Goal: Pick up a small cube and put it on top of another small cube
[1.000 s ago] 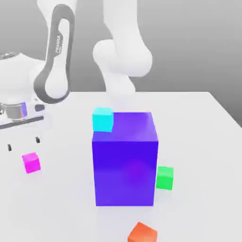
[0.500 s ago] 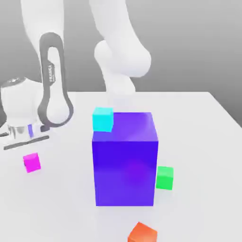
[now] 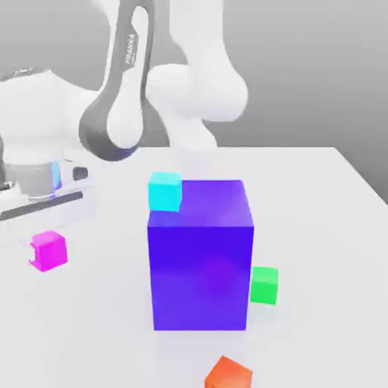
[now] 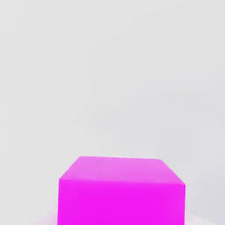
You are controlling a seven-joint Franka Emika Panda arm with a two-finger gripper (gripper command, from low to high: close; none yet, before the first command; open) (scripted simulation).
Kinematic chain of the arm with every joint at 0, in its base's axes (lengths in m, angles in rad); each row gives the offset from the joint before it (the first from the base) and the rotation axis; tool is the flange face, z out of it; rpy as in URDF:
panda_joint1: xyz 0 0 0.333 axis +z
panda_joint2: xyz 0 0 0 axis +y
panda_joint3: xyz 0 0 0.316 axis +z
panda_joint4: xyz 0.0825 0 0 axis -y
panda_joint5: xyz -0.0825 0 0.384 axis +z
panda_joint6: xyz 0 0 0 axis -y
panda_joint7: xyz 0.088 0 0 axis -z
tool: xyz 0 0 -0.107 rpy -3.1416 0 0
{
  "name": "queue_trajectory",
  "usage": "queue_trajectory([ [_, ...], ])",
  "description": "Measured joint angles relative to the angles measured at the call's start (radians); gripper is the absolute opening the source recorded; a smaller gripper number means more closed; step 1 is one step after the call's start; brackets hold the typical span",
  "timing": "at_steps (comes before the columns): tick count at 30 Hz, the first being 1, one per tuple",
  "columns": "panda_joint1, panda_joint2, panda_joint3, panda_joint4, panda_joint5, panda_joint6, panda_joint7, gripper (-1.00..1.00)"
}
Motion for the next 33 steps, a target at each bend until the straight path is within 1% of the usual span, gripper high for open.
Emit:
queue_trajectory([
  [5,0.137,-0.063,0.072,0.04,0.119,-0.04,-0.085,-1.0],
  [14,0.399,-0.178,0.242,0.036,0.266,-0.111,-0.146,-1.0],
  [15,0.426,-0.19,0.269,0.02,0.268,-0.118,-0.134,-1.0],
  [20,0.535,-0.254,0.444,-0.128,0.227,-0.144,0.002,-1.0],
  [24,0.512,-0.252,0.548,-0.247,0.153,-0.125,0.129,-1.0],
  [28,0.446,-0.126,0.606,-0.267,0.069,0.002,0.199,-1.0],
  [30,0.4,-0.047,0.63,-0.269,-0.012,0.077,0.255,-1.0],
  [31,0.376,-0.006,0.635,-0.27,-0.079,0.116,0.3,-1.0],
  [32,0.375,-0.006,0.636,-0.27,-0.079,0.117,0.3,-1.0],
  [33,0.375,-0.006,0.636,-0.27,-0.079,0.118,0.3,1.0],
])
